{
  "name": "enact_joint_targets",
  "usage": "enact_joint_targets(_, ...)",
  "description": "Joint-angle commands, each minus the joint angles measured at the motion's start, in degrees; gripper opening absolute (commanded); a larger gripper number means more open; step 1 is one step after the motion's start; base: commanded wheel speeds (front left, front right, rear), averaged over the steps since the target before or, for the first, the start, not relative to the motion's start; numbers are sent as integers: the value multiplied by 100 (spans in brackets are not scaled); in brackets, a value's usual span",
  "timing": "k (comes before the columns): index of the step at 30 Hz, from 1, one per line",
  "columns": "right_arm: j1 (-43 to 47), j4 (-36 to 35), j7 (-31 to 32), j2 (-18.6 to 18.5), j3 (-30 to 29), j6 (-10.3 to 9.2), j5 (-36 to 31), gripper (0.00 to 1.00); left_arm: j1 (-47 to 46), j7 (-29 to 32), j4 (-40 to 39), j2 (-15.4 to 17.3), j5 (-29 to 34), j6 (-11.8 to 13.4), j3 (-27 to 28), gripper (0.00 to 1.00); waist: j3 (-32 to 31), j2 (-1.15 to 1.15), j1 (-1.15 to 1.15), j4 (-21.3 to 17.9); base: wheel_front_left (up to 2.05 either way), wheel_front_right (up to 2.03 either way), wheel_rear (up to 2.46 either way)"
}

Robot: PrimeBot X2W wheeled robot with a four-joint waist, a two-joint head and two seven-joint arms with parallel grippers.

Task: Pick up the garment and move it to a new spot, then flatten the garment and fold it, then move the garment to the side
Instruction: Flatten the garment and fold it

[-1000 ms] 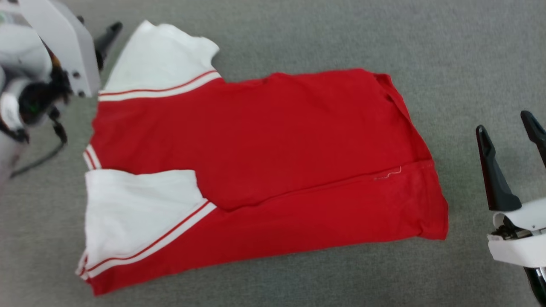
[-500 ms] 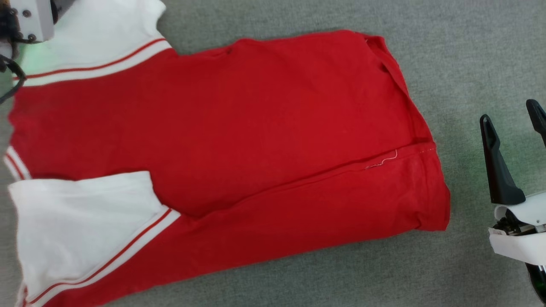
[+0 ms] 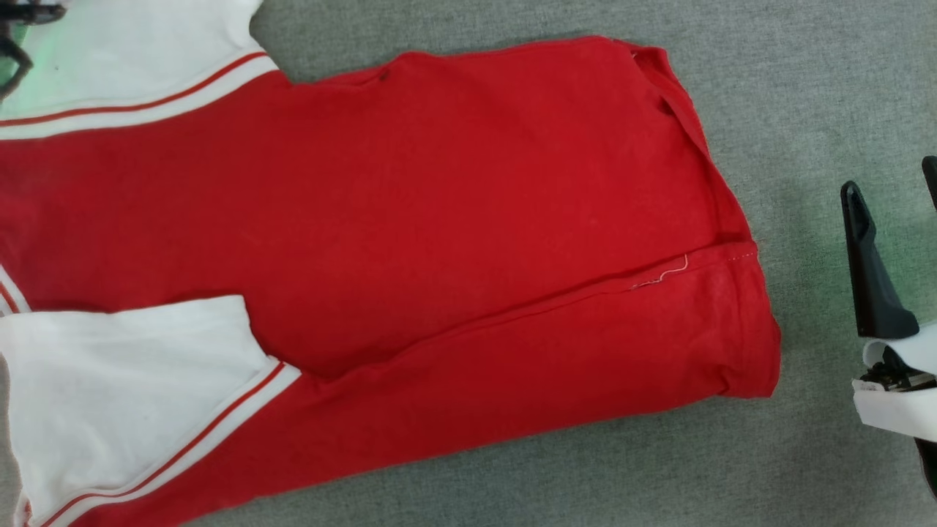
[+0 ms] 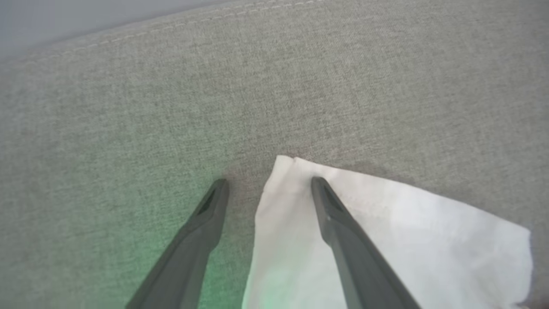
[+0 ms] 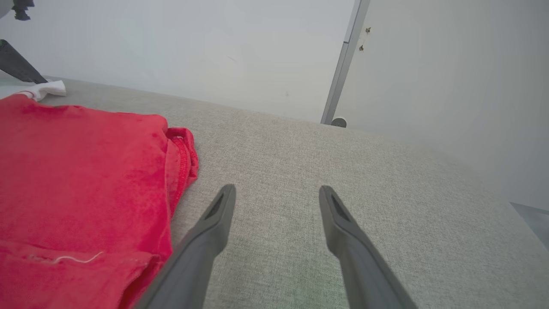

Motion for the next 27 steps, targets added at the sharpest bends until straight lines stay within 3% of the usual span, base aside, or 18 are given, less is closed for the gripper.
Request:
enact_joint_targets(1,-1,-9,1,-3,-3,-5,12,100,430,242,183,-54,-14,30,-174,100,-3,0,0,2,0,0,0)
enact_joint_targets(2,-8,-17,34,-3,-11,-5,22,100,414,326,226,-107,-24,64,-189,96,-6,0,0,3,0,0,0)
enact_joint_targets(4,-24,-20,174,-1,1,-5,100,100,391,615,356,-227,-62,175,-228,40,-14,0,0,-1,0,0,0)
enact_joint_targets(5,-37,-29,228,-12,2,-5,120,100,369,698,383,-257,-26,195,-272,0,-11,0,0,-1,0,0,0)
enact_joint_targets(17,-311,-279,960,-159,87,-5,701,100,-72,180,233,-380,11,170,-144,0,-163,0,0,132,0,0,0)
enact_joint_targets(21,-558,-459,1718,-365,204,-4,1136,100,-84,150,157,-416,-31,120,-124,0,-318,0,0,286,0,0,0)
enact_joint_targets(27,-1373,-495,3341,-674,566,-4,1766,100,41,79,90,-609,-136,127,-108,0,-476,0,0,543,0,0,0)
